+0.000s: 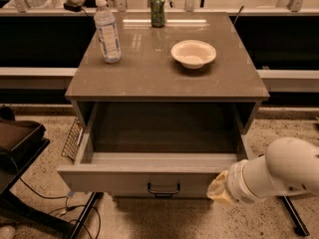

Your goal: Close top drawer

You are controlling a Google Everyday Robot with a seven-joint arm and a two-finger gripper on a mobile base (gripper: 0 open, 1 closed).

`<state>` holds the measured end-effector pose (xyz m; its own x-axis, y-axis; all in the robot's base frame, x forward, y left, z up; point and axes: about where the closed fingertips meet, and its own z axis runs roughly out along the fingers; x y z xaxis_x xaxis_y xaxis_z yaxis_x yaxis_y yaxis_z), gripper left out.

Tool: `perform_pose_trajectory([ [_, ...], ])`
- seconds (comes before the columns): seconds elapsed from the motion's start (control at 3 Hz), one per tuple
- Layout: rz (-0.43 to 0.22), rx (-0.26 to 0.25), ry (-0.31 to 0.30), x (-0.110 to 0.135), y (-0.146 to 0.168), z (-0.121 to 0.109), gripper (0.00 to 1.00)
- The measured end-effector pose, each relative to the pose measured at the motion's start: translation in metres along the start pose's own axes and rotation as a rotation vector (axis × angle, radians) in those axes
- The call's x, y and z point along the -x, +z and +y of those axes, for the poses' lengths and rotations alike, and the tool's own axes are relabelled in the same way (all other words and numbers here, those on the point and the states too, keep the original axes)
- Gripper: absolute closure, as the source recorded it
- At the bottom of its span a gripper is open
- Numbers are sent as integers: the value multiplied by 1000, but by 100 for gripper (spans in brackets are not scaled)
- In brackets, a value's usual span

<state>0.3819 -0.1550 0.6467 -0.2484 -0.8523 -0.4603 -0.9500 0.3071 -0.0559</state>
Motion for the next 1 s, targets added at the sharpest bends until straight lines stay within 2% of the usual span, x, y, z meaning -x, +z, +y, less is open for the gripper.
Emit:
perform_pose_trajectory([
  [0.67, -75, 3, -104, 36, 30, -52, 100],
  [1.0, -88, 14, -146, 51, 44, -80, 100],
])
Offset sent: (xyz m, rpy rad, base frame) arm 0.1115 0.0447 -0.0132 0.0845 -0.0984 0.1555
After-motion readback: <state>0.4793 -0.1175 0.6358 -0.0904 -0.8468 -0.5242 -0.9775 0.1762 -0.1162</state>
